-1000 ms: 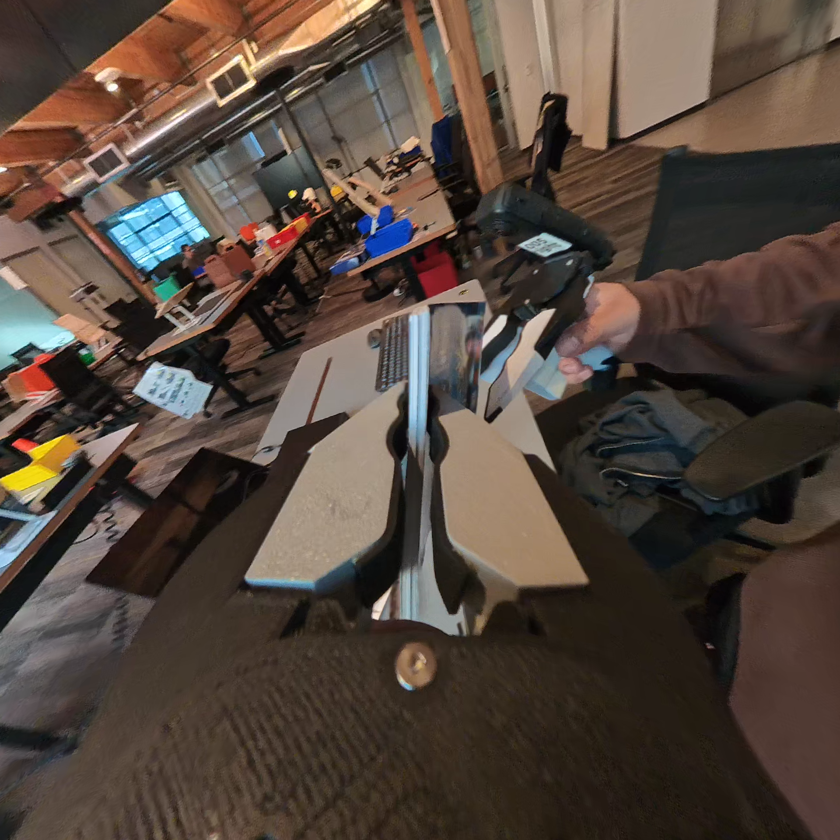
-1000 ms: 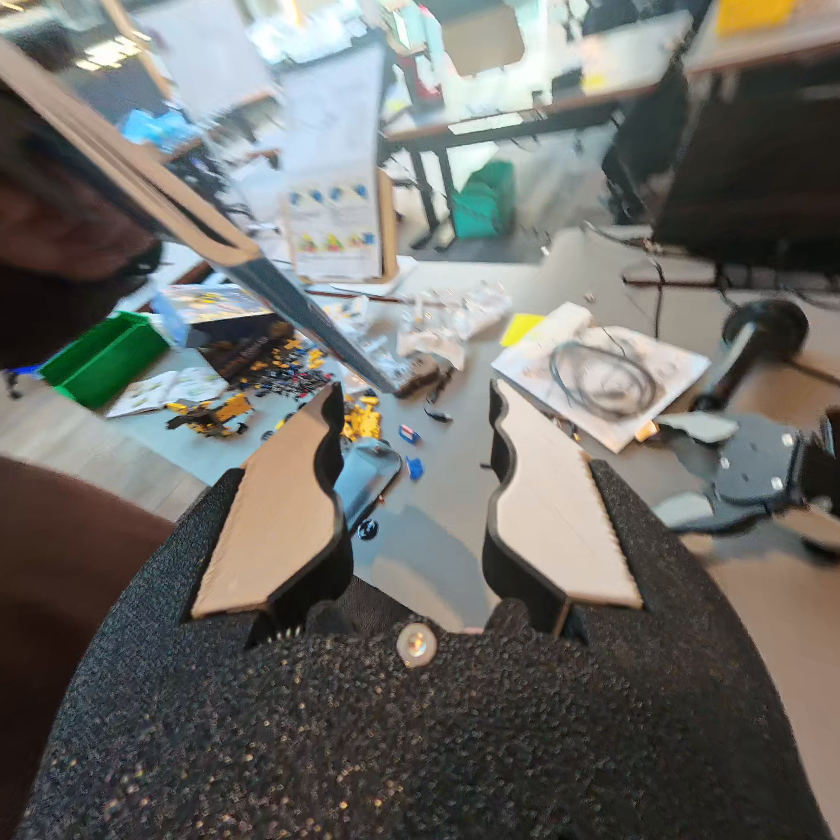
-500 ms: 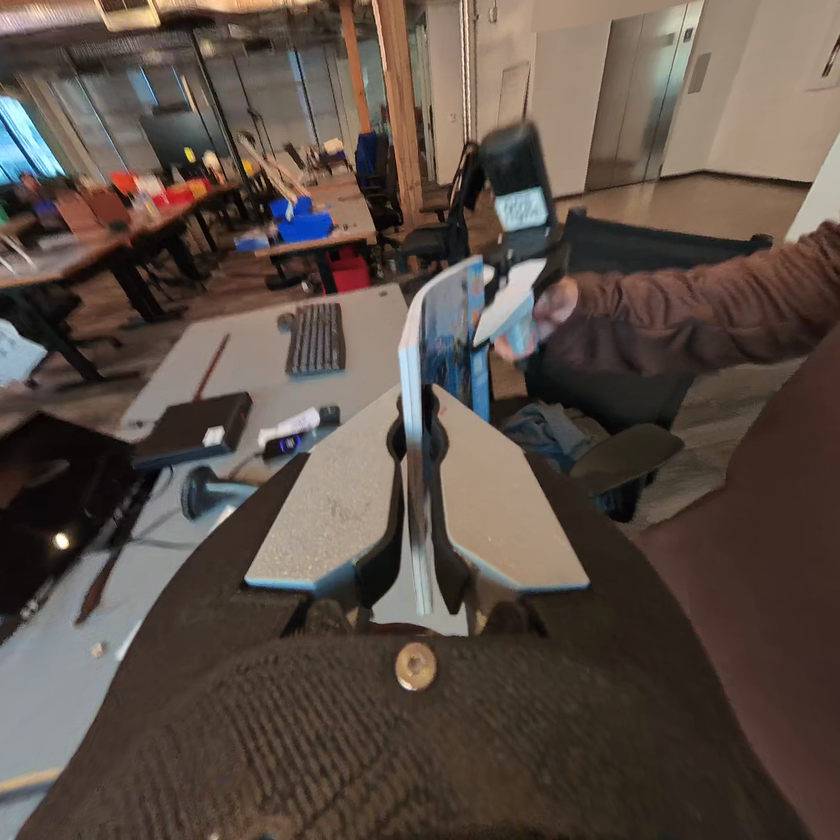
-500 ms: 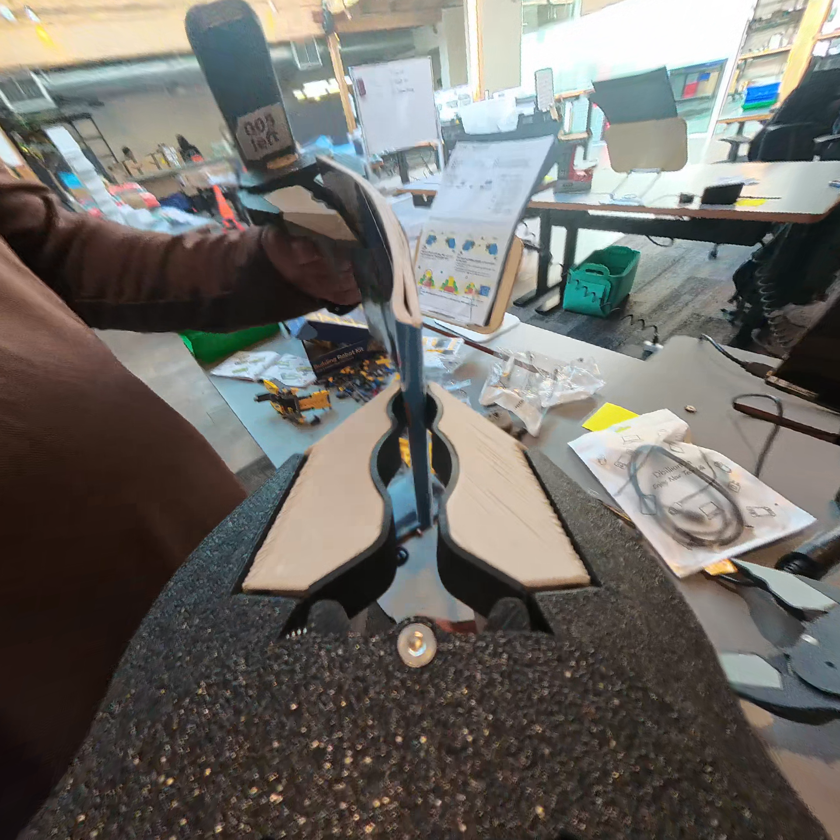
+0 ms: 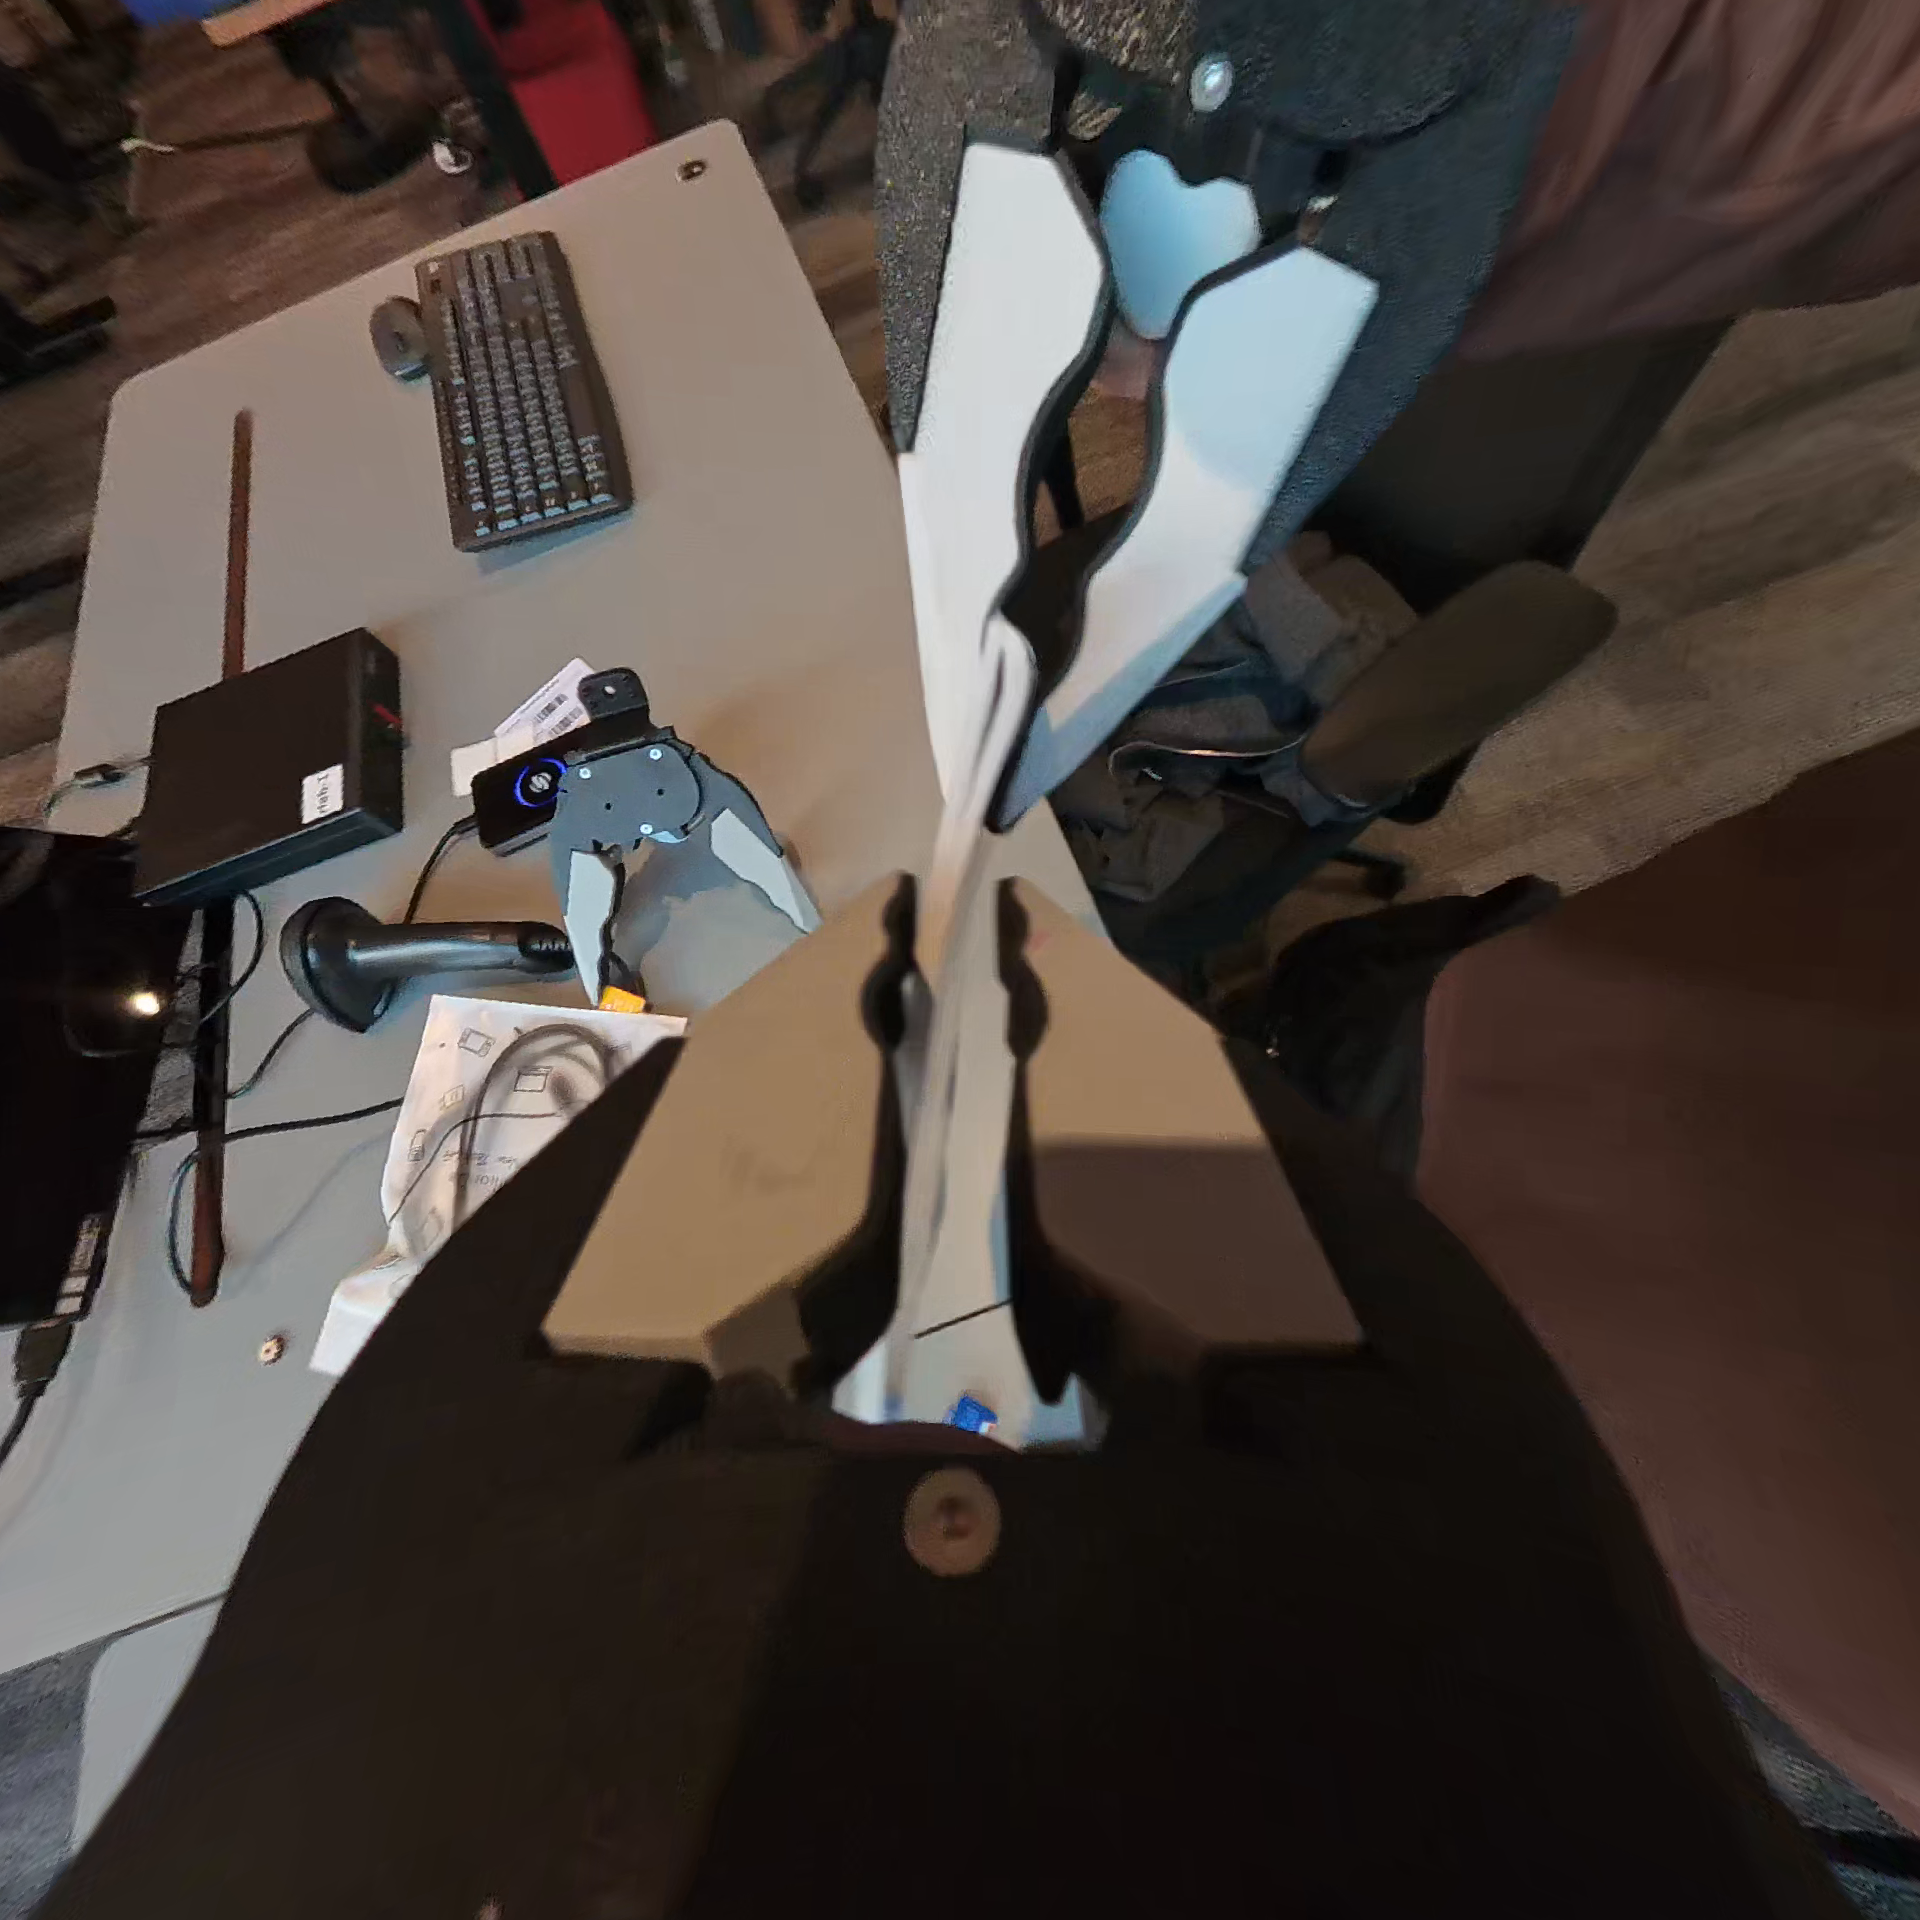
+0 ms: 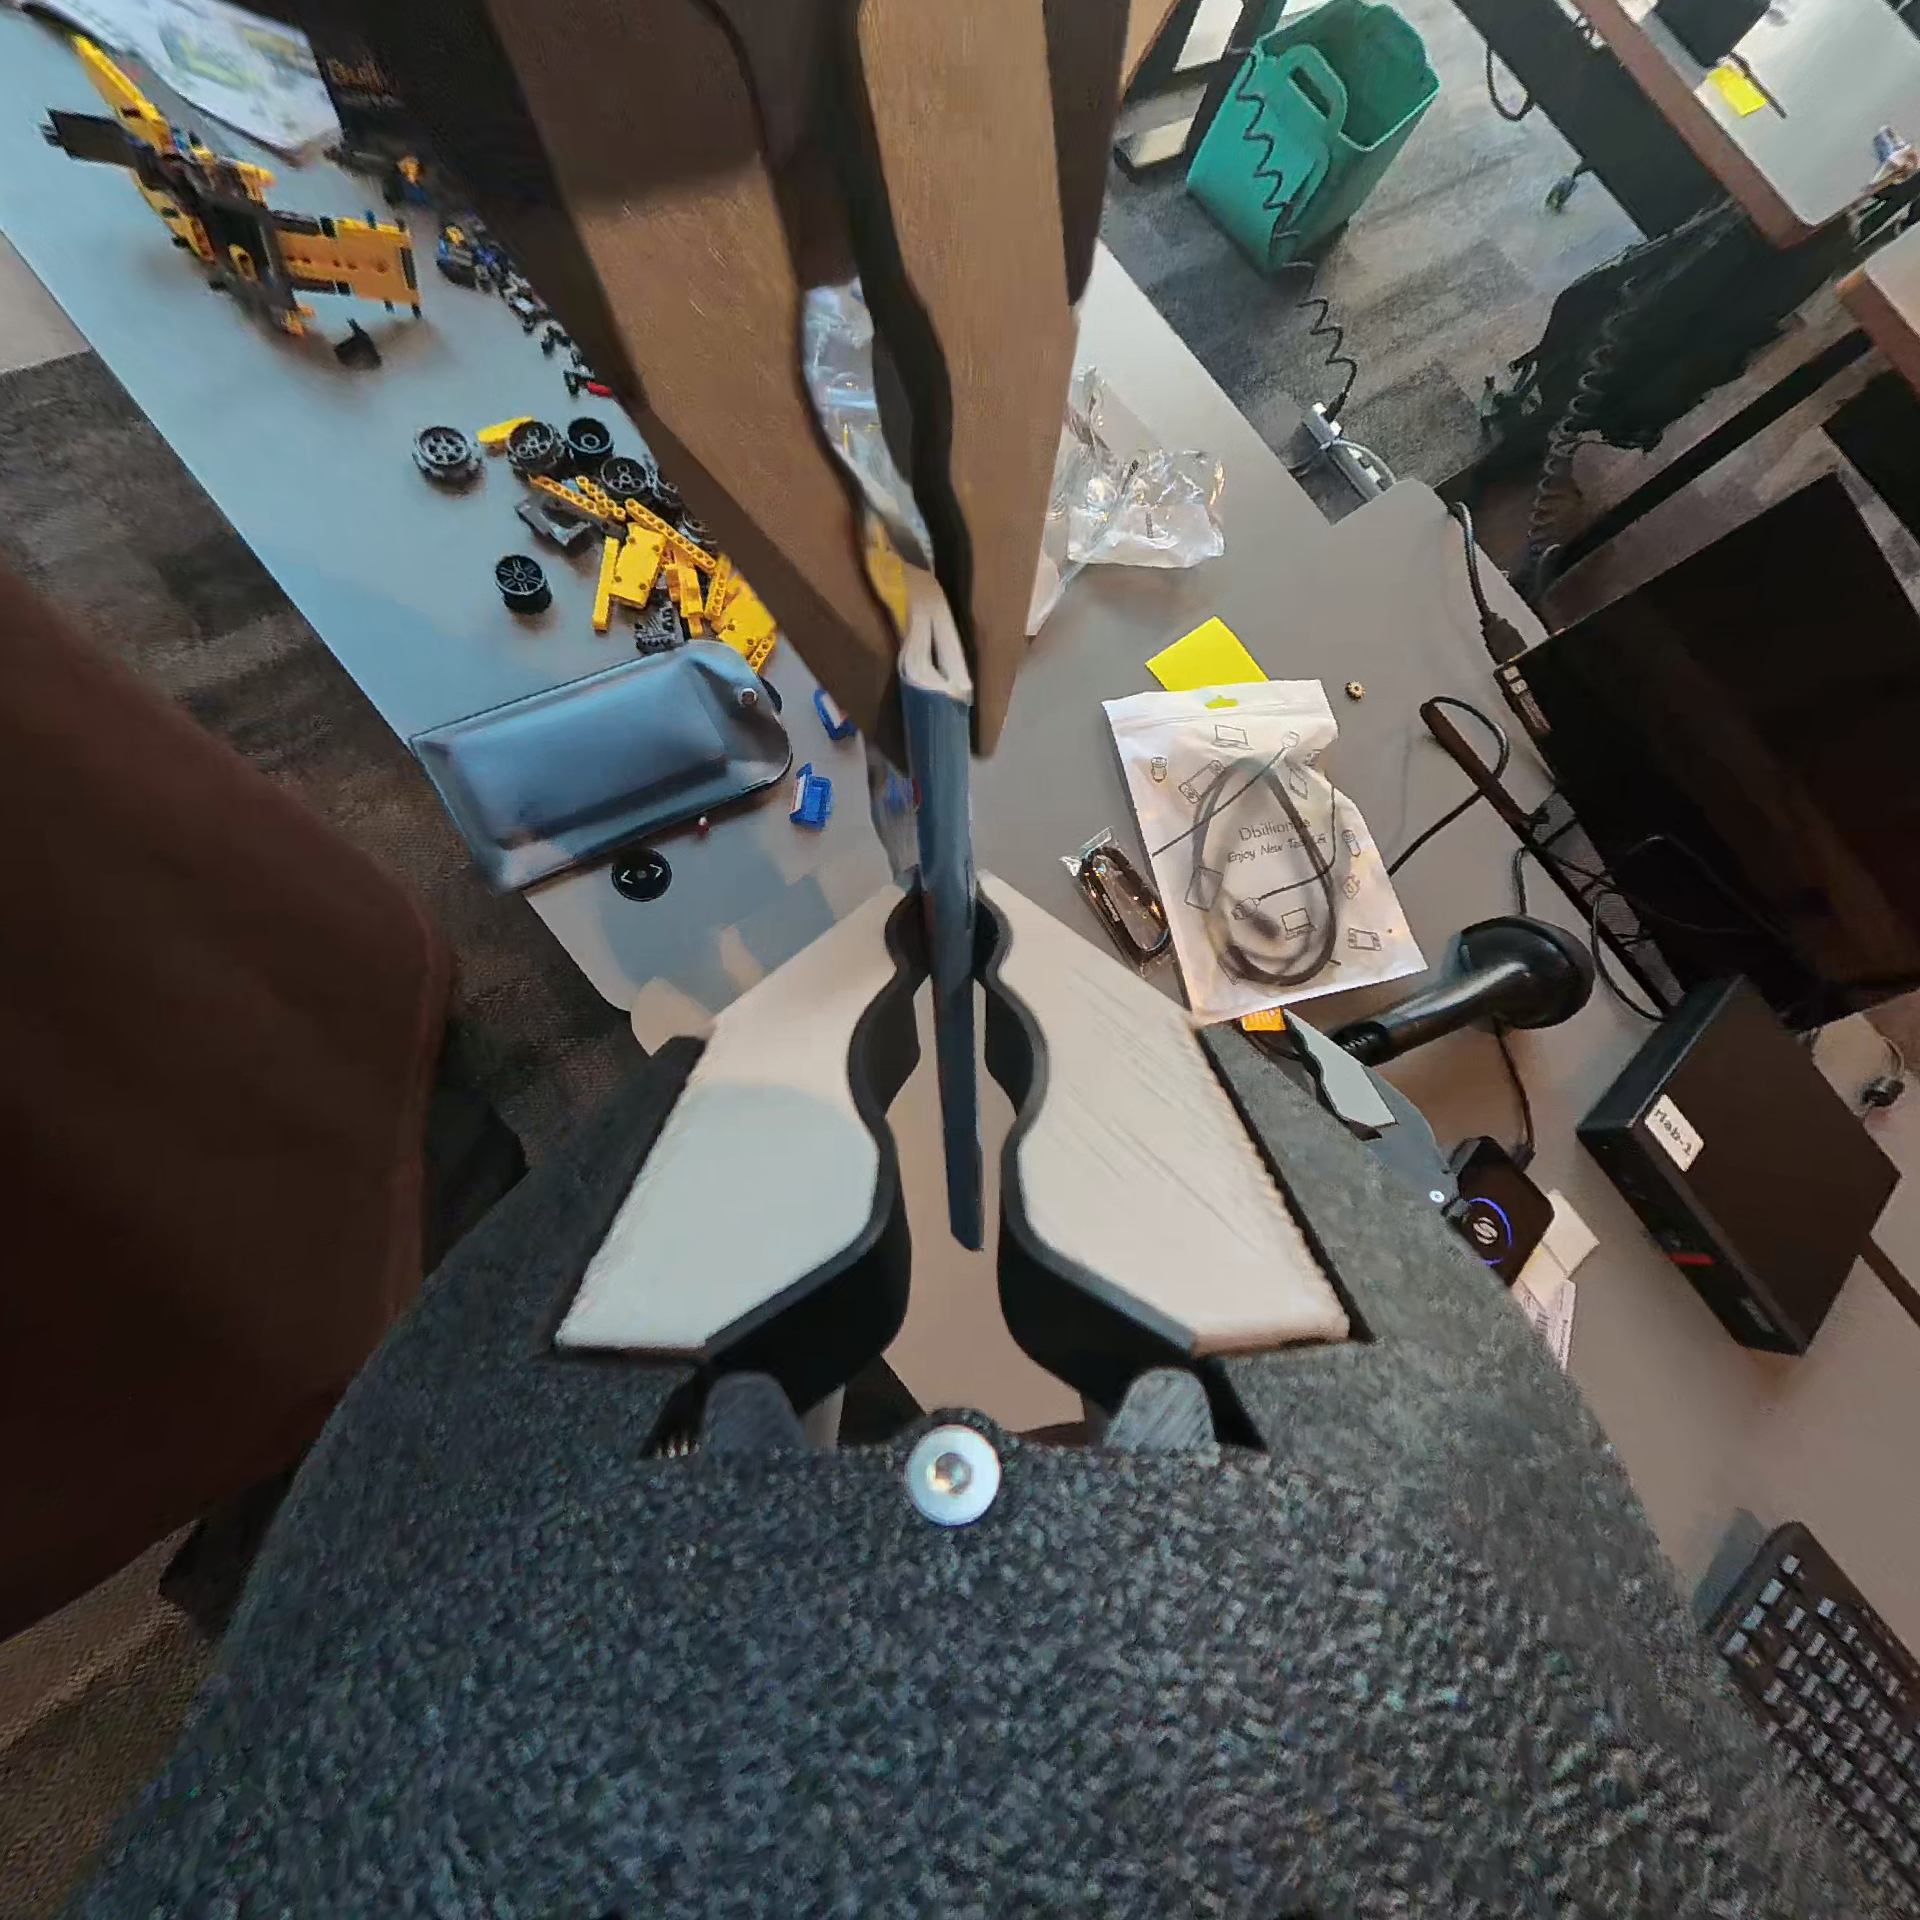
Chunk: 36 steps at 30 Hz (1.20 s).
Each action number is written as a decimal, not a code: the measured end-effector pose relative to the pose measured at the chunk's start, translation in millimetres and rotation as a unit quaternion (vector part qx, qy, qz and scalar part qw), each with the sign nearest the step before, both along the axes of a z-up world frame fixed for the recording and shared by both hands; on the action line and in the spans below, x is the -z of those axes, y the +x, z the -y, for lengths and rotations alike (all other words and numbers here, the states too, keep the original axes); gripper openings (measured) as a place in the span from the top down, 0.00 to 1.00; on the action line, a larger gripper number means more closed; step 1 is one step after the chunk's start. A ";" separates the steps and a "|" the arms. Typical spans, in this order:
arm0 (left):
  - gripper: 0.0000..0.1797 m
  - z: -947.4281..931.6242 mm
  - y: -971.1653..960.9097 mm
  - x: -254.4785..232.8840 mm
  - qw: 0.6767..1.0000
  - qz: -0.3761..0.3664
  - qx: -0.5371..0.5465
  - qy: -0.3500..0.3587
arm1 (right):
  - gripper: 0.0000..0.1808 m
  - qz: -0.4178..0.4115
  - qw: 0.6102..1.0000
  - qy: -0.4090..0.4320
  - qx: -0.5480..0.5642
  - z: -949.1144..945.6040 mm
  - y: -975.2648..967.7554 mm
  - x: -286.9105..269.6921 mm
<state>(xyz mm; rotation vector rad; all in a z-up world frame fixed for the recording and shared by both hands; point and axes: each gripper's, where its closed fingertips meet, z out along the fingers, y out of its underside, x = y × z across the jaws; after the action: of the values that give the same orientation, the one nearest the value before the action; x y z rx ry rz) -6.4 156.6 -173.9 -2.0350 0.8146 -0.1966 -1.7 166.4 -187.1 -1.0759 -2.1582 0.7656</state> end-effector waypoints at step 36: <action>0.98 -27.3 -3.9 -56.0 0.967 -0.005 -0.121 0.224 | 0.77 0.069 0.945 -0.195 0.252 -15.7 -22.5 23.0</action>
<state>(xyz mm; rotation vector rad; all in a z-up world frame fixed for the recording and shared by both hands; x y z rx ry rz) -10.3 183.9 -117.9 -1.6834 0.5481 0.1275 -24.1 182.1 -210.1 -1.8426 -1.7447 0.9046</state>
